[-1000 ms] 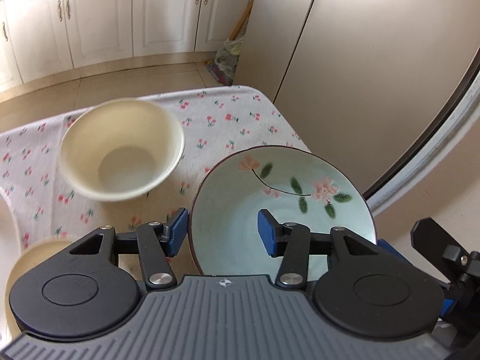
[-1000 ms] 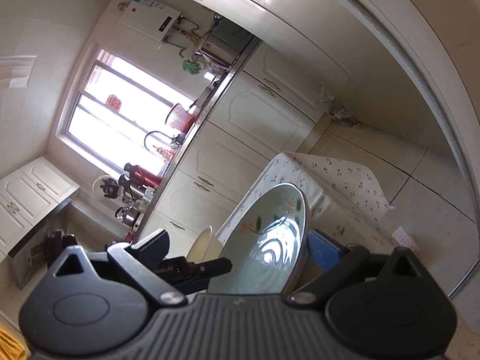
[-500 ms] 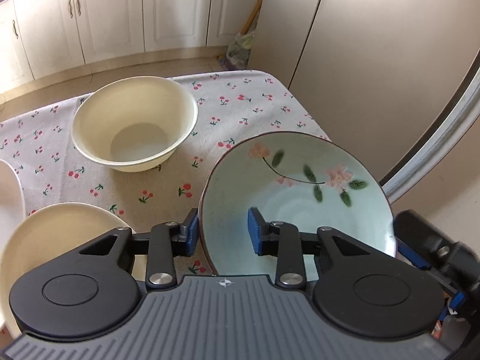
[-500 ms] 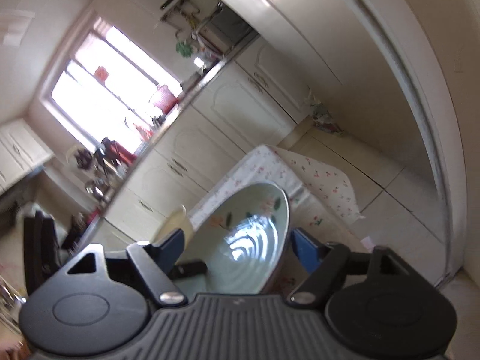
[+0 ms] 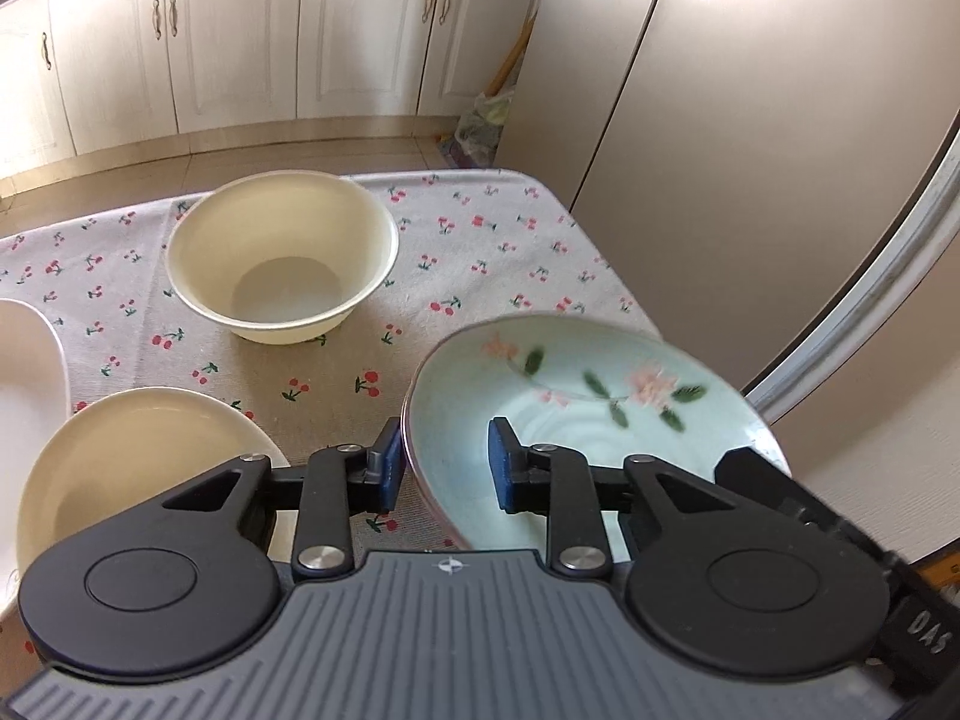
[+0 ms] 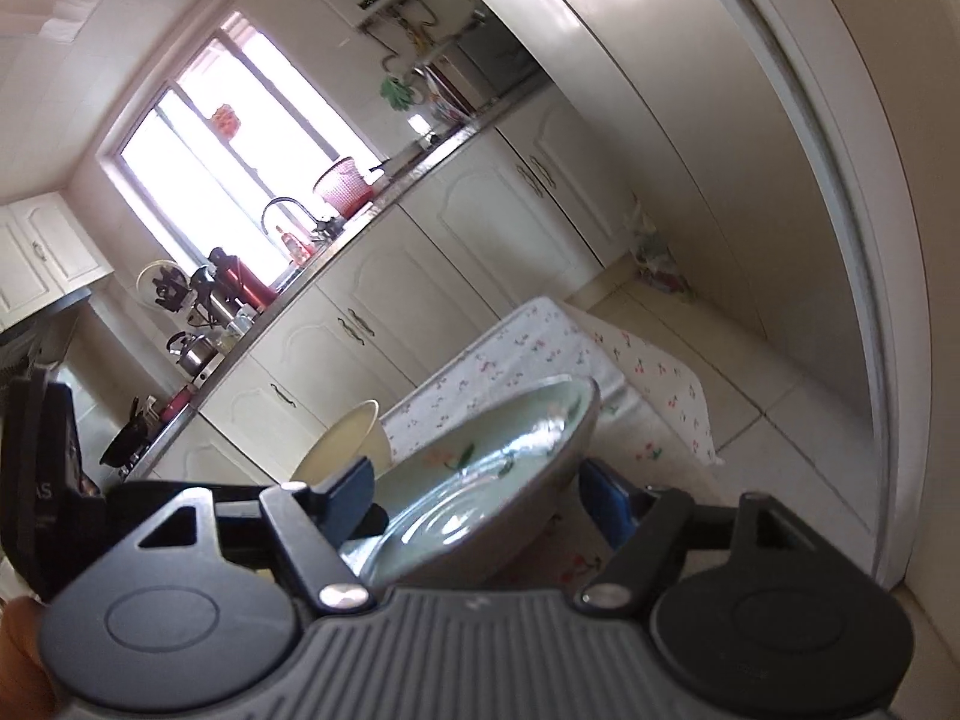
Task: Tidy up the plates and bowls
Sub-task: 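Carry the green plate and lower it onto the flower-pattern plate, release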
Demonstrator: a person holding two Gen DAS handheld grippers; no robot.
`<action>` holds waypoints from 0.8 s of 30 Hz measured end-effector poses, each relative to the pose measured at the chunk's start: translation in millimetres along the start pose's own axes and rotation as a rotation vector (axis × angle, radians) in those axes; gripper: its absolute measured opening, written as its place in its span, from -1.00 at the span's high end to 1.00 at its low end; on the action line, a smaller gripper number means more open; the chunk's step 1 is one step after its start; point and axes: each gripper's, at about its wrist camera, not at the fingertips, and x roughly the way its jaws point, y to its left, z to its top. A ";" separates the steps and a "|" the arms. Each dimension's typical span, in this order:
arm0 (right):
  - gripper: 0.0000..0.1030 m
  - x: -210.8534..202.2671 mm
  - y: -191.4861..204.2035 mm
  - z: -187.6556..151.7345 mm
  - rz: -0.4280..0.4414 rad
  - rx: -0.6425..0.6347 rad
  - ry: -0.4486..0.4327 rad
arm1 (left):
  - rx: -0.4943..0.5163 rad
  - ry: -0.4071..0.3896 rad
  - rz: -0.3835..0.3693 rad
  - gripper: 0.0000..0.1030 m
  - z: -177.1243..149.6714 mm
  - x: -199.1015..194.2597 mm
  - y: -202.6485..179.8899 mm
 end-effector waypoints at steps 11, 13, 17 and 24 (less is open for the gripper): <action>-0.46 -14.1 15.0 -2.9 0.048 -0.081 -0.060 | -0.038 -0.053 -0.024 0.47 -9.3 -36.1 7.5; -0.46 -16.5 19.6 -3.9 0.058 -0.100 -0.065 | -0.054 -0.068 -0.031 0.47 -11.3 -45.8 11.0; -0.46 -21.3 31.2 -6.7 0.083 -0.129 -0.070 | -0.073 -0.099 -0.034 0.47 -14.9 -68.0 18.5; -0.46 -34.0 65.2 -17.2 0.135 -0.186 -0.073 | -0.110 -0.154 -0.026 0.47 -30.3 -114.9 40.3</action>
